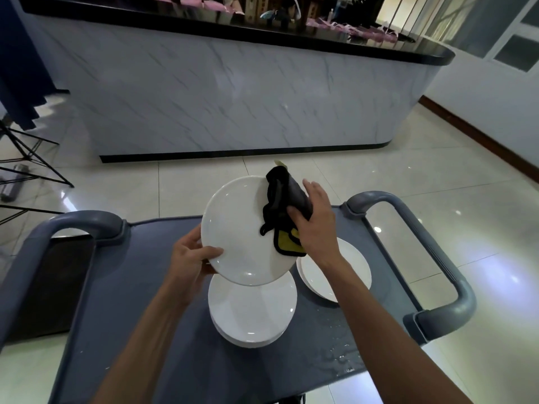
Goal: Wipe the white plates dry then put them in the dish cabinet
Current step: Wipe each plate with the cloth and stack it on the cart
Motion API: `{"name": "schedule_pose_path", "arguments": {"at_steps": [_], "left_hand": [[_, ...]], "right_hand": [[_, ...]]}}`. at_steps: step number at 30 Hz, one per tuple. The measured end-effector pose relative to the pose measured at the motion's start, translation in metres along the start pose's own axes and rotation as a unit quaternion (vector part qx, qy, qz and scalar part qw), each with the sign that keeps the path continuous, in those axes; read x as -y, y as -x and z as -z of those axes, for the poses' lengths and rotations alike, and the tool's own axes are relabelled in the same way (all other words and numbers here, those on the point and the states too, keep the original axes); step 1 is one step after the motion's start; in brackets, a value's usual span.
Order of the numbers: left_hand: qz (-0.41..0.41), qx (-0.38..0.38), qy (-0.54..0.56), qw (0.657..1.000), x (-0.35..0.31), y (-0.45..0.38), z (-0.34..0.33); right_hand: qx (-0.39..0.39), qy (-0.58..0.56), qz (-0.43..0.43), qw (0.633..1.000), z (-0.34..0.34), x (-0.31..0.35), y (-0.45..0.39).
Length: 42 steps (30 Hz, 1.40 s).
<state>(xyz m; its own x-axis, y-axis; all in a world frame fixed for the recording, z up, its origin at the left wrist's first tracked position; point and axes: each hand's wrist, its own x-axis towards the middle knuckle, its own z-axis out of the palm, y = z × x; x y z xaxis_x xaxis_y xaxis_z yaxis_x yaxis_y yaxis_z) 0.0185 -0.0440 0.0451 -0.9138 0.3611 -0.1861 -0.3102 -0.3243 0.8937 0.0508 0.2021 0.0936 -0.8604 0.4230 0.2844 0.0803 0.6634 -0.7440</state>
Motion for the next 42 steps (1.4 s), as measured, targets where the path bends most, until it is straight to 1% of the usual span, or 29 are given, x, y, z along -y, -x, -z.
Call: {"name": "schedule_pose_path", "arguments": {"at_steps": [4, 7, 9, 12, 19, 22, 25, 32, 35, 37, 39, 42], "left_hand": [[0.007, 0.011, -0.012, 1.000, -0.004, -0.003, 0.007], [0.004, 0.010, -0.022, 1.000, -0.003, -0.003, 0.010], [0.000, 0.007, -0.023, 1.000, -0.002, -0.002, 0.011], [-0.008, 0.008, -0.023, 1.000, 0.000, -0.001, 0.013], [-0.012, 0.015, -0.051, 0.998, -0.005, -0.001, 0.018], [-0.001, 0.014, -0.062, 0.998, -0.006, -0.004, 0.018], [0.005, 0.010, -0.067, 0.998, -0.007, -0.007, 0.017], [0.022, -0.041, -0.082, 0.996, 0.007, -0.017, 0.010], [0.030, -0.044, -0.075, 0.996, 0.011, -0.017, 0.008], [0.028, -0.044, -0.068, 0.996, 0.014, -0.015, 0.008], [0.031, -0.067, -0.057, 0.996, 0.016, -0.011, 0.010], [0.059, -0.103, -0.033, 0.992, 0.022, -0.003, 0.013]], "right_hand": [[0.021, -0.007, 0.047, 0.999, 0.011, 0.013, -0.008], [0.073, -0.011, 0.060, 0.995, 0.017, 0.020, -0.010], [0.108, -0.019, 0.058, 0.992, 0.019, 0.021, -0.011], [0.137, -0.044, 0.043, 0.989, 0.021, 0.020, -0.007], [0.177, -0.093, -0.003, 0.980, 0.023, 0.012, -0.004], [0.160, -0.089, -0.002, 0.983, 0.024, 0.011, -0.003], [0.129, -0.083, 0.016, 0.988, 0.023, 0.011, 0.001], [0.056, -0.049, 0.115, 0.991, 0.020, 0.017, 0.008], [0.027, -0.019, 0.163, 0.986, 0.022, 0.016, 0.008], [0.008, -0.005, 0.175, 0.984, 0.022, 0.013, 0.010], [-0.019, 0.003, 0.184, 0.983, 0.022, 0.010, 0.014], [-0.060, 0.021, 0.213, 0.975, 0.022, 0.007, 0.021]]}}
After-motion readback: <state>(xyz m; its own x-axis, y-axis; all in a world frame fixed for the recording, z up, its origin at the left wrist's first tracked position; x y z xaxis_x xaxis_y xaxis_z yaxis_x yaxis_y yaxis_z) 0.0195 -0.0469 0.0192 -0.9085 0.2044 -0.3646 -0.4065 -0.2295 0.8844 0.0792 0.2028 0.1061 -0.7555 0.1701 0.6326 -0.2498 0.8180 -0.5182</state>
